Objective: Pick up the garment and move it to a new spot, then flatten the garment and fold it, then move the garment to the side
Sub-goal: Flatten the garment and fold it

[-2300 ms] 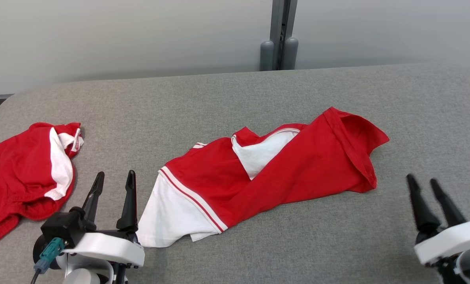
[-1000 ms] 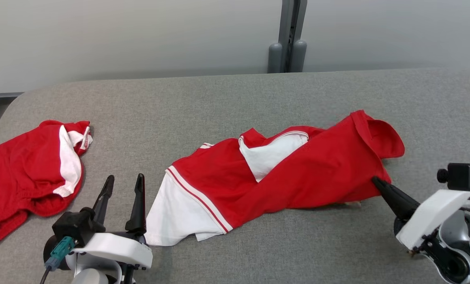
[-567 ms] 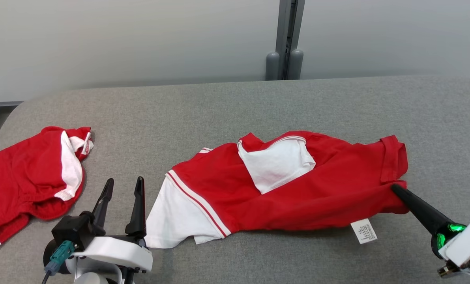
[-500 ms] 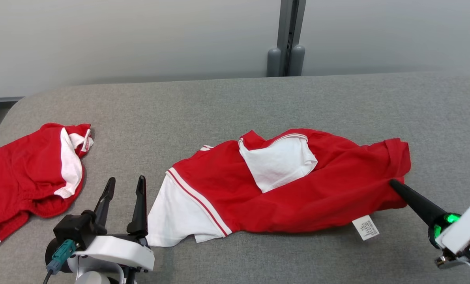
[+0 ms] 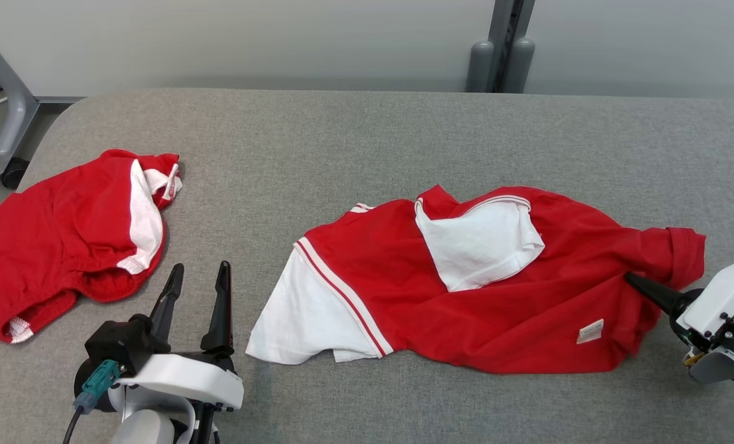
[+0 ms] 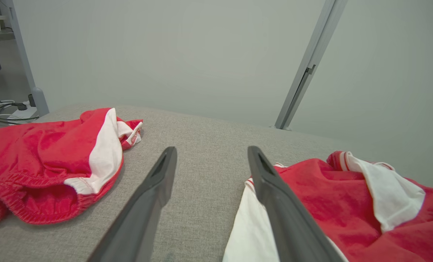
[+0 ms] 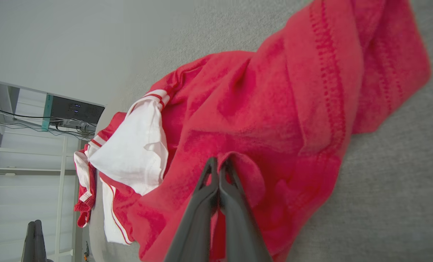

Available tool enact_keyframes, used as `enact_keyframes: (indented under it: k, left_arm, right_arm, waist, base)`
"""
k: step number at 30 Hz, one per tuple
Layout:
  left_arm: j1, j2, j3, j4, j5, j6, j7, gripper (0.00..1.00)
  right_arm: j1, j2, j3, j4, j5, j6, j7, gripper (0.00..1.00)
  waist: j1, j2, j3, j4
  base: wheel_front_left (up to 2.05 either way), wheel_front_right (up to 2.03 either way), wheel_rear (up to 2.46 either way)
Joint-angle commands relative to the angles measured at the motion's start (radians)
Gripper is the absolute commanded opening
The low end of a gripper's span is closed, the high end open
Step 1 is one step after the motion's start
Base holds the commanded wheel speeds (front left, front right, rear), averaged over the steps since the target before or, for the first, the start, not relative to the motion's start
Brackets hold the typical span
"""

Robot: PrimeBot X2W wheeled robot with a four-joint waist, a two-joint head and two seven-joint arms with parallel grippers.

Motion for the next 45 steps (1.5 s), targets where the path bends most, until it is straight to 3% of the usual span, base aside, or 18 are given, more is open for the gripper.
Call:
enact_keyframes:
  k: [1, 2, 3, 9, 15, 22, 28, 37, 38, 39, 41, 45]
  left_arm:
    - [-0.010, -0.001, 0.007, 0.001, 0.002, -0.007, 0.000, 1.00]
    - [-0.006, -0.001, 0.010, 0.002, 0.004, -0.006, 0.000, 1.00]
    - [-0.002, 0.000, 0.013, 0.003, 0.004, -0.005, 0.000, 1.00]
    - [0.016, 0.009, 0.025, 0.001, 0.013, -0.001, 0.000, 1.00]
    - [0.039, 0.021, 0.035, -0.001, 0.013, 0.007, 0.000, 1.00]
    - [0.046, 0.028, 0.031, -0.009, 0.008, 0.009, 0.005, 1.00]
    - [0.029, 0.031, 0.019, -0.014, 0.009, 0.010, 0.012, 1.00]
    - [0.022, 0.028, 0.009, -0.003, 0.002, 0.010, 0.013, 1.00]
    - [0.022, 0.027, 0.008, -0.001, 0.001, 0.011, 0.013, 1.00]
    - [0.022, 0.026, 0.007, 0.001, -0.001, 0.011, 0.013, 1.00]
    - [0.020, 0.026, 0.006, 0.003, -0.003, 0.011, 0.012, 1.00]
    - [0.023, 0.024, 0.005, 0.005, -0.004, 0.015, 0.010, 1.00]
  right_arm:
    - [0.003, -0.008, -0.009, 0.002, 0.008, 0.000, -0.021, 0.02]
    - [0.013, -0.006, -0.009, -0.001, 0.015, 0.000, -0.028, 0.67]
    - [0.025, -0.003, -0.007, -0.003, 0.021, 0.000, -0.031, 1.00]
    - [0.094, -0.021, -0.018, -0.096, 0.054, 0.000, -0.097, 1.00]
    - [0.201, -0.055, -0.024, -0.224, 0.003, 0.000, -0.237, 1.00]
    - [0.319, -0.036, 0.108, -0.428, -0.070, 0.000, -0.382, 1.00]
    - [0.300, -0.030, 0.215, -0.365, -0.182, 0.000, -0.424, 1.00]
    - [0.217, 0.012, 0.254, -0.215, -0.255, 0.000, -0.422, 1.00]
    - [0.209, 0.015, 0.254, -0.202, -0.260, 0.000, -0.426, 0.97]
    - [0.202, 0.019, 0.258, -0.191, -0.264, 0.000, -0.424, 0.60]
    - [0.192, 0.023, 0.262, -0.179, -0.265, 0.000, -0.422, 0.00]
    - [0.209, 0.002, 0.256, -0.194, -0.252, 0.000, -0.413, 0.00]
  waist:
    - [0.0000, 0.0000, 0.000, 0.000]
    - [0.0000, 0.0000, -0.003, -0.003]
    - [0.0000, 0.0000, -0.006, -0.007]
    - [0.0000, 0.0000, -0.030, -0.057]
    - [0.0000, 0.0000, -0.054, -0.099]
    - [0.0000, 0.0000, -0.057, -0.127]
    - [0.0000, 0.0000, -0.047, -0.121]
    - [0.0000, 0.0000, -0.040, -0.083]
    - [0.0000, 0.0000, -0.040, -0.079]
    - [0.0000, 0.0000, -0.040, -0.074]
    - [0.0000, 0.0000, -0.038, -0.068]
    - [0.0000, 0.0000, -0.038, -0.062]
  base:
    - [0.00, 0.00, 0.00]
    - [0.00, 0.00, 0.00]
    - [0.00, 0.00, 0.00]
    - [0.00, 0.00, 0.00]
    - [0.00, 0.00, 0.00]
    - [0.00, 0.00, 0.00]
    - [0.00, 0.00, 0.00]
    - [0.00, 0.00, 0.00]
    - [0.00, 0.00, 0.00]
    - [0.00, 0.00, 0.00]
    - [0.00, 0.00, 0.00]
    - [0.00, 0.00, 0.00]
